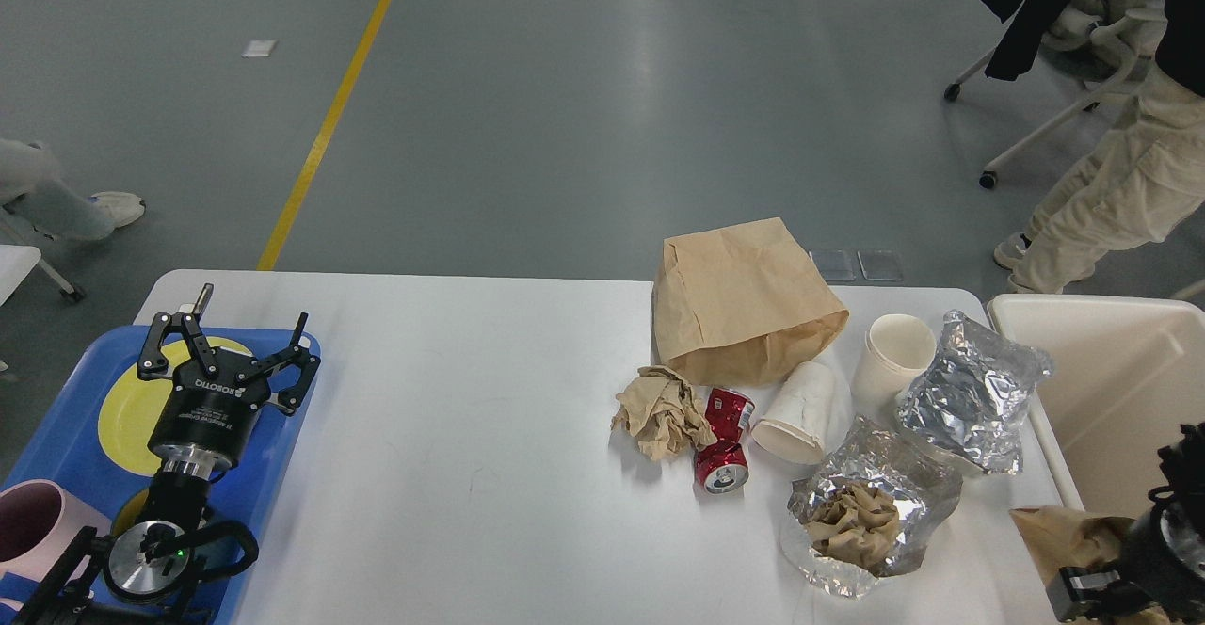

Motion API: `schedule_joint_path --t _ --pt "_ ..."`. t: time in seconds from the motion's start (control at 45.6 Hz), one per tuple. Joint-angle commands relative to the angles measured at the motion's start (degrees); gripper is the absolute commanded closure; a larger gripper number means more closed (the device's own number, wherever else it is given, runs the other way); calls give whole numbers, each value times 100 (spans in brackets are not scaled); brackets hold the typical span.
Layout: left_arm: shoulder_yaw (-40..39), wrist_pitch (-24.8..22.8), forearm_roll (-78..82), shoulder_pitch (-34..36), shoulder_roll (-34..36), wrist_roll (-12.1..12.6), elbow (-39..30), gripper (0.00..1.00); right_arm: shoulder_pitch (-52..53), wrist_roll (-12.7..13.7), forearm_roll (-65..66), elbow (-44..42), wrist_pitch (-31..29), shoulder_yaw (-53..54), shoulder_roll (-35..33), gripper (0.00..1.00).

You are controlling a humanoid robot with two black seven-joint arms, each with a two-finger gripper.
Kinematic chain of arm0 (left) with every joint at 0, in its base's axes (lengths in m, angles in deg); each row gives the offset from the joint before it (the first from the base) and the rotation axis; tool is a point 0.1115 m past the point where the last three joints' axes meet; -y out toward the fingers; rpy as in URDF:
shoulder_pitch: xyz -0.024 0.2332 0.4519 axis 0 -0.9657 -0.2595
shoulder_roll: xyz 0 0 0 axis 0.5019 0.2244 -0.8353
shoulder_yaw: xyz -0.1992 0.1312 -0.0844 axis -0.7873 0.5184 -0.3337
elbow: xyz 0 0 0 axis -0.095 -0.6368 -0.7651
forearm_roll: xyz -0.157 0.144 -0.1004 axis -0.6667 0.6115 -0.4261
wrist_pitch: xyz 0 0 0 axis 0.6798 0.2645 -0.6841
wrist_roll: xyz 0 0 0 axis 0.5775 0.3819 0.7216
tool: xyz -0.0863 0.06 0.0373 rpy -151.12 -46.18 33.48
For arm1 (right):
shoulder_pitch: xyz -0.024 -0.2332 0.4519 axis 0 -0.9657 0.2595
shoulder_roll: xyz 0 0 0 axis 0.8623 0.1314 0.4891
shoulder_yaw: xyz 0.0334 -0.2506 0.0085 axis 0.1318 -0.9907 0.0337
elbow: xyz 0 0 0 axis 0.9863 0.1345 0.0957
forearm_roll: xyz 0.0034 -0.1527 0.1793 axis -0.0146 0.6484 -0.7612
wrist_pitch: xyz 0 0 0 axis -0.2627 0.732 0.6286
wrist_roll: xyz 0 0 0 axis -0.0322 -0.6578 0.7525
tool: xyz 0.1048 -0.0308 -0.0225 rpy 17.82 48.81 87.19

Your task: Tidy desktop

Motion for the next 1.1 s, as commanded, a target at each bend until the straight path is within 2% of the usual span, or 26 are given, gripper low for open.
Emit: schedule_joint_path --t 0.0,0.132,0.241,0.46,0.526,0.636,0.745,0.921,1.074 --pt "0 0 2 0 0 1 0 3 1097 -10 -571 60 -667 -538 25 100" --pt "0 0 2 0 0 10 0 3 2029 -2 -1248 68 -1362 -863 86 100" --pt "0 0 2 0 0 10 0 3 2671 -2 -1696 68 -1705 -1214 280 100" --pt "9 0 -6 0 0 10 0 3 2892 -2 -1829 -37 -1653 -1382 324 100" --pt "9 0 -6 0 0 10 0 3 2778 -2 -1829 -326 -1583 -1400 210 100" --pt "9 0 -7 0 0 1 0 3 2234 7 -1802 -1116 -1556 -1251 -220 100" --pt "9 0 2 0 0 1 0 3 1374 -2 -1785 -2267 -1460 -882 -353 100" --pt "9 0 2 0 0 1 0 3 -648 -11 -1785 -3981 -845 470 -353 100" --pt "9 0 2 -9 0 1 0 4 -2212 16 -1820 -5405 -537 1736 -265 100"
